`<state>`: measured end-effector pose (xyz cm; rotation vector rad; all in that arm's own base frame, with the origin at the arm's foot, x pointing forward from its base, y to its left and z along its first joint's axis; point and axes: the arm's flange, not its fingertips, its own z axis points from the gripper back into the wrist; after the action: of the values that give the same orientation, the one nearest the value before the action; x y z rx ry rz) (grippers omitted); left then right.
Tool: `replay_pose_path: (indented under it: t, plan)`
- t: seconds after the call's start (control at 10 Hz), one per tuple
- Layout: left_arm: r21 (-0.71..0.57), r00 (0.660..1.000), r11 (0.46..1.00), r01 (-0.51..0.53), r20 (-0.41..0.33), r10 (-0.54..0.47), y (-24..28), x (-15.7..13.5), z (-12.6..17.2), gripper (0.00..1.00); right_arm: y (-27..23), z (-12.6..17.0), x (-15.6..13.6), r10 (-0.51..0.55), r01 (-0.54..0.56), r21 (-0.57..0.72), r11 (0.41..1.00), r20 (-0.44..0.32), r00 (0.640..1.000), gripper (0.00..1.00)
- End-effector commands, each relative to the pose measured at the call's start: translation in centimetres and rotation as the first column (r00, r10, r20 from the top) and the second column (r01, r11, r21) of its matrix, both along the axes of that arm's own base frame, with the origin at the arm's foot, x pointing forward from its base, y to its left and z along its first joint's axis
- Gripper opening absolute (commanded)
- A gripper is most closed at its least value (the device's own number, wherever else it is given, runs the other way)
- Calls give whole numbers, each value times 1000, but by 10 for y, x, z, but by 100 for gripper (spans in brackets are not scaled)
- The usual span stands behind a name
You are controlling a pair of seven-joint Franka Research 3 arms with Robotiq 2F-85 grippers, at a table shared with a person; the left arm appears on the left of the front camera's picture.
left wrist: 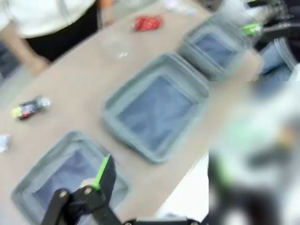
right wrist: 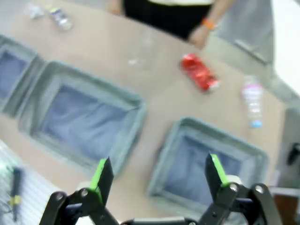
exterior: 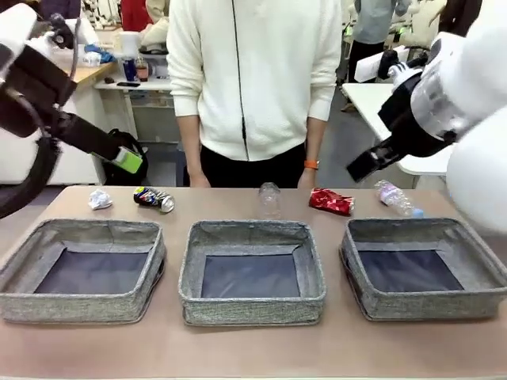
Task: Sort the waste into the appropriate baskets.
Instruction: Pick up the waste item pointed out by the person.
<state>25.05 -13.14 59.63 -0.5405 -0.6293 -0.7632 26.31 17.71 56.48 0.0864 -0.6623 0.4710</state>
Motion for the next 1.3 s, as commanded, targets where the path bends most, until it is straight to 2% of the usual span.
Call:
replay_pose_path:
  t: [0.0,0.1,0.2,0.3,0.5,0.6,0.7,0.8,0.9,1.0,1.2]
  plan:
    - [-526,786,789,317,-319,-529,50,-13,20,100,-27,35,-53,-34,161,468,869,-268,963,100]
    - [-648,741,680,343,-259,-620,74,-15,21,100,-54,41,-63,-104,278,567,776,-319,942,100]
    - [-714,754,630,306,-223,-618,98,-15,14,100,-86,39,-69,-116,345,674,653,-360,926,100]
    - [-775,767,577,256,-201,-610,121,-12,1,100,-115,31,-72,-82,352,732,583,-379,922,100]
    - [-866,786,477,151,-187,-589,167,-4,-29,100,-166,11,-69,-20,331,841,428,-357,934,100]
    - [-901,795,422,100,-183,-578,182,3,-42,100,-183,0,-61,-35,337,863,376,-350,936,100]
    - [-906,803,419,61,-205,-560,189,6,-51,100,-196,-15,-49,-38,375,870,321,-384,923,100]
    - [-902,800,429,53,-219,-559,188,7,-54,100,-203,-33,-33,-42,427,855,294,-435,900,100]
    - [-874,790,484,53,-260,-556,186,6,-53,100,-206,-46,-23,-11,425,849,316,-444,896,100]
    - [-842,782,537,50,-302,-546,189,2,-53,100,-219,-51,-25,-14,414,861,295,-430,903,100]
    - [-729,737,685,-9,-468,-487,214,-11,-60,100,-245,-57,-40,-98,397,873,284,-386,917,100]
